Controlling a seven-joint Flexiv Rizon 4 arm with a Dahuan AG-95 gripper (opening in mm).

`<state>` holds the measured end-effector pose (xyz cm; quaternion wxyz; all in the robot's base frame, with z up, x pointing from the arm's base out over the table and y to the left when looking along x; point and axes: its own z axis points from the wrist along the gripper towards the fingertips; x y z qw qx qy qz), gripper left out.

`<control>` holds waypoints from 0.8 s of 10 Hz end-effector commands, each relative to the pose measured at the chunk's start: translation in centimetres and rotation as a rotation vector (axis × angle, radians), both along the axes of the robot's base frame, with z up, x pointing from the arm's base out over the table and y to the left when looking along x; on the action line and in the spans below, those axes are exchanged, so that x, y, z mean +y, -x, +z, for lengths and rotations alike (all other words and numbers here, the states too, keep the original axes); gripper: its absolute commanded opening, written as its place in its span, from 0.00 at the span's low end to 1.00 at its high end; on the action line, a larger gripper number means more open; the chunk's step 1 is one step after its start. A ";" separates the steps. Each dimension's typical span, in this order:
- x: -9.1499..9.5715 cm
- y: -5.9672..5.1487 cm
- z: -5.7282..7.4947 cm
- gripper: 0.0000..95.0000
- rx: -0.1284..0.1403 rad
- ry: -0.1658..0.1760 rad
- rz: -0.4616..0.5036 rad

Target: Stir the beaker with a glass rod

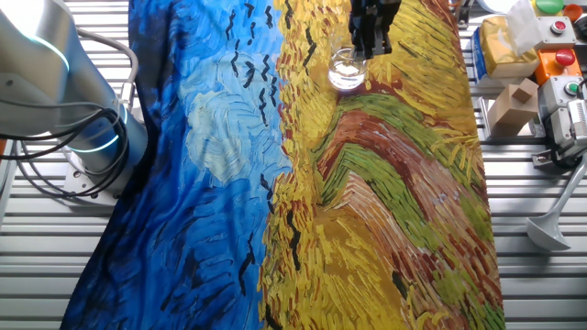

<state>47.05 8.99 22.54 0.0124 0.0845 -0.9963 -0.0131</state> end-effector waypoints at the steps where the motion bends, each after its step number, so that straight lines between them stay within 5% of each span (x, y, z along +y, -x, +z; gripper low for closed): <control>1: 0.0 0.0 0.0 0.00 0.003 0.000 -0.002; 8: 0.0 0.0 0.0 0.00 -0.009 -0.005 0.166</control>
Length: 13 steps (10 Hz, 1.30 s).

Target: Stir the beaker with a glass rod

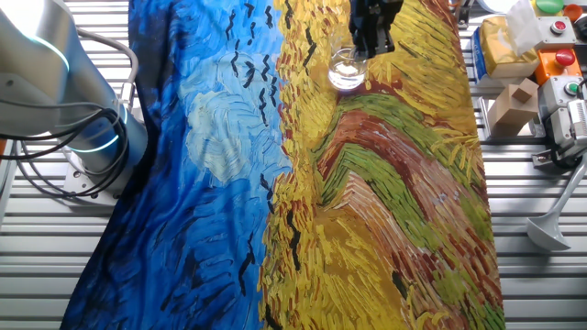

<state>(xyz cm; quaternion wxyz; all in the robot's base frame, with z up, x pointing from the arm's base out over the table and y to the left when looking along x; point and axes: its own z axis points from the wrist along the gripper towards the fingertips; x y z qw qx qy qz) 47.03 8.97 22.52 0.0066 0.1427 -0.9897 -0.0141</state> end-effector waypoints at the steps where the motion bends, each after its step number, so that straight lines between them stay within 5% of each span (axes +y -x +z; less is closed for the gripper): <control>1: 0.0 0.0 0.0 0.00 0.011 0.000 0.093; 13: 0.1 0.0 0.1 0.00 0.033 0.002 0.068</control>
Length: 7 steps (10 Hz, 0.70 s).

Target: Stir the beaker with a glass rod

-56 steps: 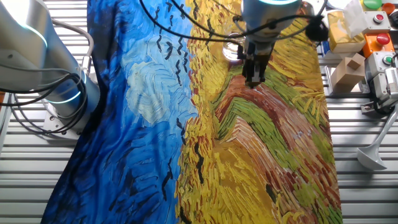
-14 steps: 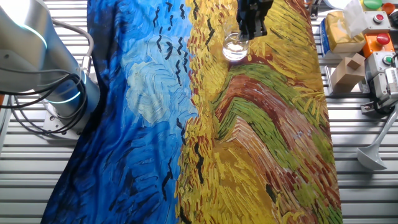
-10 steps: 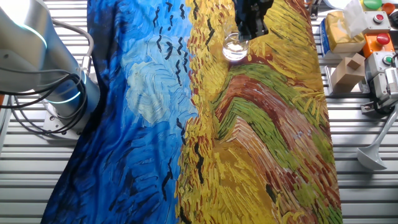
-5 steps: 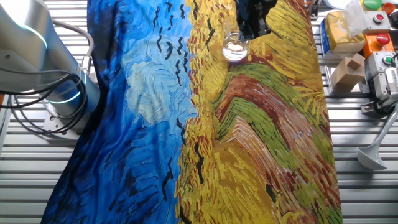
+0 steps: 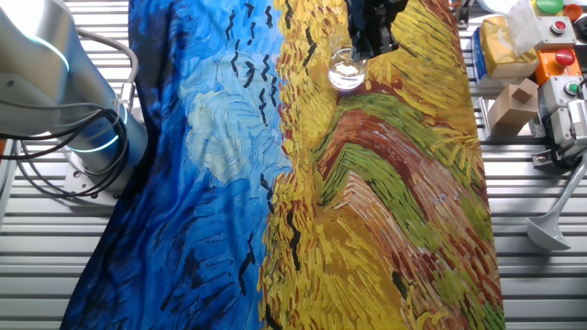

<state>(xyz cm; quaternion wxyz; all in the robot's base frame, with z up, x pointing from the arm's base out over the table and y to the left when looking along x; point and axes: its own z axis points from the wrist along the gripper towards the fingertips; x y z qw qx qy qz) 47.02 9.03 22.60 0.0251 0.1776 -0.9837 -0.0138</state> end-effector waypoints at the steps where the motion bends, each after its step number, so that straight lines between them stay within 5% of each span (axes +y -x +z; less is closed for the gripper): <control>1: 0.1 0.0 0.2 0.00 -0.003 -0.004 -0.008; 7: 0.2 0.0 0.3 0.00 -0.003 -0.004 -0.017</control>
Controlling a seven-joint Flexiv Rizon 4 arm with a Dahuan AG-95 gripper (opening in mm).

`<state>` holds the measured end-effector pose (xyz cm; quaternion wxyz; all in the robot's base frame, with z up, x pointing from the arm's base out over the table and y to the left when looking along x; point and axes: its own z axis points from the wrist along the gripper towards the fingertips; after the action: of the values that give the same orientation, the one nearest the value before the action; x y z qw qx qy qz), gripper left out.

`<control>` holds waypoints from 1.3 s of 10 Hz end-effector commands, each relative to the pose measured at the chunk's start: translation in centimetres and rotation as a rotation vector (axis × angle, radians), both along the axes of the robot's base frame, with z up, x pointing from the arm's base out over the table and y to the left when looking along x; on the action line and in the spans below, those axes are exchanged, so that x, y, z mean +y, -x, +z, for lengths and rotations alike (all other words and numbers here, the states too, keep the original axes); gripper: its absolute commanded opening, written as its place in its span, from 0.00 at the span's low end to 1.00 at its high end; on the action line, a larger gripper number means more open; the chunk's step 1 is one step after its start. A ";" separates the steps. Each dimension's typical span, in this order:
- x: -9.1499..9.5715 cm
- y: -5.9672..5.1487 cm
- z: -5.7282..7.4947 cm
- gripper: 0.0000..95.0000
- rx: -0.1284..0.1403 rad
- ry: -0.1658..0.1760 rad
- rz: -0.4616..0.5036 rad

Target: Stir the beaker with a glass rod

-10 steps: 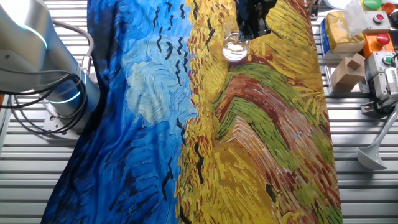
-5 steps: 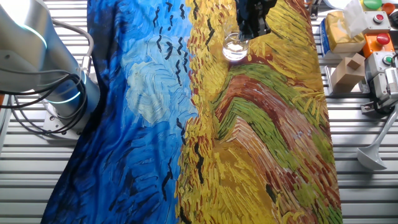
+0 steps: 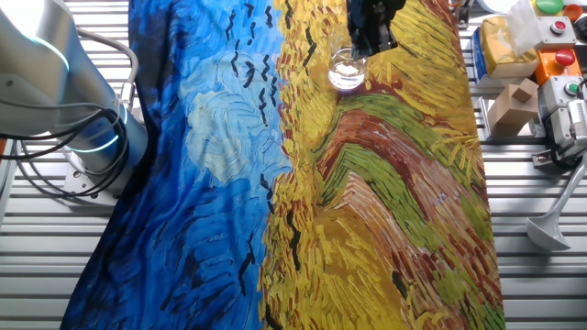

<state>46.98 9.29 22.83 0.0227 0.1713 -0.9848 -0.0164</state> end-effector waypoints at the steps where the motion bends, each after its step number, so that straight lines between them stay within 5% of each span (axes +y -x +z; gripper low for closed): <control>1: 0.0 0.0 0.0 0.00 0.001 0.002 -0.008; 13: 0.0 0.0 0.0 0.00 0.001 0.001 -0.020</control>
<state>47.01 9.29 22.83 0.0233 0.1617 -0.9864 -0.0155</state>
